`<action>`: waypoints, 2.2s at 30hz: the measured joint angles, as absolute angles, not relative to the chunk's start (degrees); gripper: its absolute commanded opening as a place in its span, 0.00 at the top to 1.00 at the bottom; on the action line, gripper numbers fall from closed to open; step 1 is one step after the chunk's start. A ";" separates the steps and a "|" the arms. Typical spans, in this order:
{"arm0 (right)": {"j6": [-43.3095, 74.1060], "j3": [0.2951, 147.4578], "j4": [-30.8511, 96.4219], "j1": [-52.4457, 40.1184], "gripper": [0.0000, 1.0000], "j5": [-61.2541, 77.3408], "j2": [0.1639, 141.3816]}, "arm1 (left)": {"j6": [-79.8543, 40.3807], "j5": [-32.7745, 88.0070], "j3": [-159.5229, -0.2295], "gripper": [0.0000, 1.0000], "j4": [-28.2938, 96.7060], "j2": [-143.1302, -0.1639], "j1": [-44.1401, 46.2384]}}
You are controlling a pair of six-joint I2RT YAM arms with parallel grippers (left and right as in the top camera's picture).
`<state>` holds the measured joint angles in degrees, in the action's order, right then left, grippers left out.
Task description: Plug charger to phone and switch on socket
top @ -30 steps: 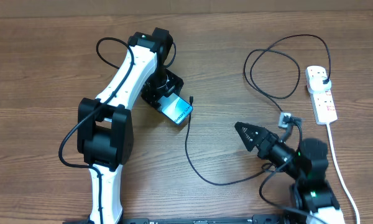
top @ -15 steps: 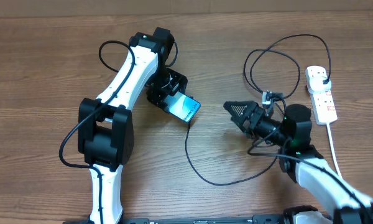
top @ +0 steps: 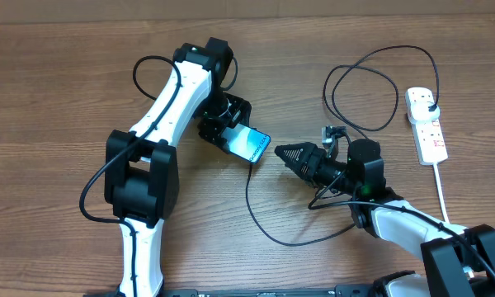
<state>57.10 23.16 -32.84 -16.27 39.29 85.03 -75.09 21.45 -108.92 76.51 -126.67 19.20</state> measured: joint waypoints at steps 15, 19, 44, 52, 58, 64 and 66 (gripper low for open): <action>60.12 23.27 -29.32 -19.20 0.49 31.20 85.03 | -76.20 22.24 -108.92 0.38 77.71 -126.67 24.77; 63.51 23.27 -29.32 -20.86 0.52 29.30 85.03 | -77.69 22.35 -108.92 0.38 77.52 -126.67 25.82; 68.99 23.27 -28.99 -25.19 0.74 22.24 85.03 | -79.88 22.57 -108.92 0.39 77.14 -126.67 30.04; 69.41 23.27 -28.95 -25.17 0.83 22.02 85.03 | -80.66 22.57 -108.92 0.38 77.12 -126.67 30.02; 71.70 23.27 -29.15 -25.19 0.90 21.71 85.03 | -80.66 22.70 -108.92 0.38 76.95 -126.67 30.02; 72.69 23.27 -29.95 -25.17 0.96 21.58 85.03 | -80.66 22.70 -108.92 0.37 76.75 -126.67 30.02; 72.84 23.27 -30.20 -25.19 0.96 21.45 85.03 | -80.66 22.72 -108.92 0.36 76.69 -126.67 30.02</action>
<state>72.84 23.27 -30.20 -25.19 21.45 85.03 -80.66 22.72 -108.92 76.69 -126.67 30.02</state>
